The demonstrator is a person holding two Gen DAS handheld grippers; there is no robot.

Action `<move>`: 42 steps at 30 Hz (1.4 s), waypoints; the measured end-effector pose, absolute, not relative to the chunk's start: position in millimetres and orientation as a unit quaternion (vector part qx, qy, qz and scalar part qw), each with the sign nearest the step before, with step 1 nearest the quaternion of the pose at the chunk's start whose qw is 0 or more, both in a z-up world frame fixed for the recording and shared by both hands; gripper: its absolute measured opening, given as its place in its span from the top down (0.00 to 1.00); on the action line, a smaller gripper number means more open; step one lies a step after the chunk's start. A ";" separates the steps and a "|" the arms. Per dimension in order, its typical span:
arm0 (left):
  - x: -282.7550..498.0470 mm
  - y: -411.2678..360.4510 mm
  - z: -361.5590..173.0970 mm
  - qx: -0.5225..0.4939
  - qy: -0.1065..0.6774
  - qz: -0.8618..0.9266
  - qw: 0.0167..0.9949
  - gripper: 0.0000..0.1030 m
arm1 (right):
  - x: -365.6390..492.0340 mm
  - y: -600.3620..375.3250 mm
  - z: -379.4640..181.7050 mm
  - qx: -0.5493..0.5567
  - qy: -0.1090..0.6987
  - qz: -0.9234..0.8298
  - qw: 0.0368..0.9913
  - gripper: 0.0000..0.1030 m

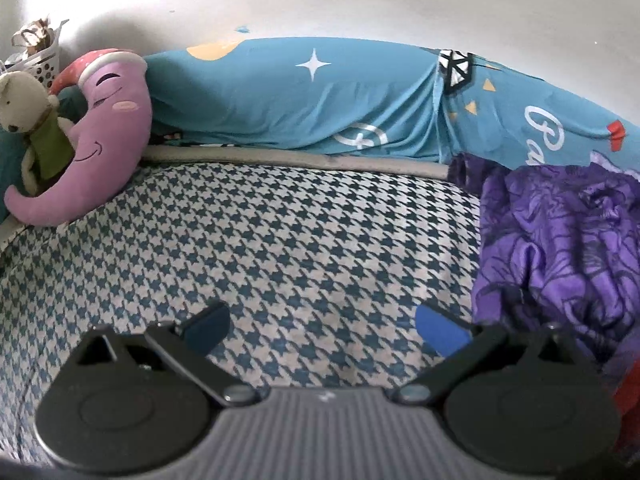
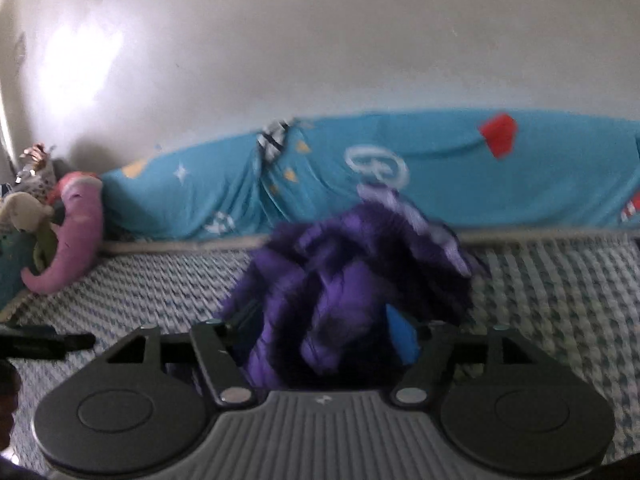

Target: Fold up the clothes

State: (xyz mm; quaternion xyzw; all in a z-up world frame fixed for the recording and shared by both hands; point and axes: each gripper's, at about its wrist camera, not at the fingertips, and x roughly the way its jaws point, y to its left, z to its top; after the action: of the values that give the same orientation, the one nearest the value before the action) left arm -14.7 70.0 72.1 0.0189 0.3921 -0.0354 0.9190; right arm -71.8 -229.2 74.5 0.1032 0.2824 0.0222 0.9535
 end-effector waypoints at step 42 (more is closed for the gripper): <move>-12.1 153.0 73.4 0.009 0.404 0.031 0.914 0.00 | -16.0 -41.8 96.4 0.111 0.202 0.200 0.952 0.76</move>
State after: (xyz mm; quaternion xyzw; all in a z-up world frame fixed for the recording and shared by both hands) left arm -12.1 153.0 73.4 0.0091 0.4040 0.0306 0.9142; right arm -16.0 -41.8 96.4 0.1114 0.2016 0.2001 0.9523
